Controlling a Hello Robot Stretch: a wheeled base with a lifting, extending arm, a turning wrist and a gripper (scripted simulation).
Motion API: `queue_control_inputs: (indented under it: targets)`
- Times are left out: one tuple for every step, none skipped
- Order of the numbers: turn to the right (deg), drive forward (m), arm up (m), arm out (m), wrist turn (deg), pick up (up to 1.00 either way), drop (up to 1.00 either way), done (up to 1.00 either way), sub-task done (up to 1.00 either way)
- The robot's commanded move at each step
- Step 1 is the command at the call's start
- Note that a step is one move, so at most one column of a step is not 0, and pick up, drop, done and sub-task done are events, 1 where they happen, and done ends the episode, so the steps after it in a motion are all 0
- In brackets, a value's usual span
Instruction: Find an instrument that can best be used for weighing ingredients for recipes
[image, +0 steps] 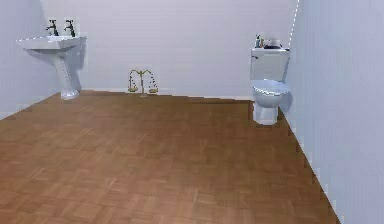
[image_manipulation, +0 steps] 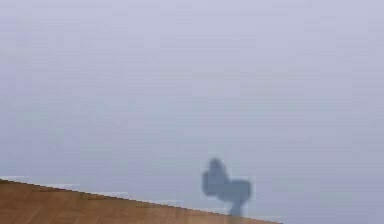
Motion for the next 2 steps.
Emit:
queue_control_inputs:
  targets:
    - [0.0,1.0,0.0,0.0,0.0,0.0,0.0,0.0,0.0]
    - [0.0,1.0,0.0,0.0,0.0,0.0,0.0,0.0,0.0]
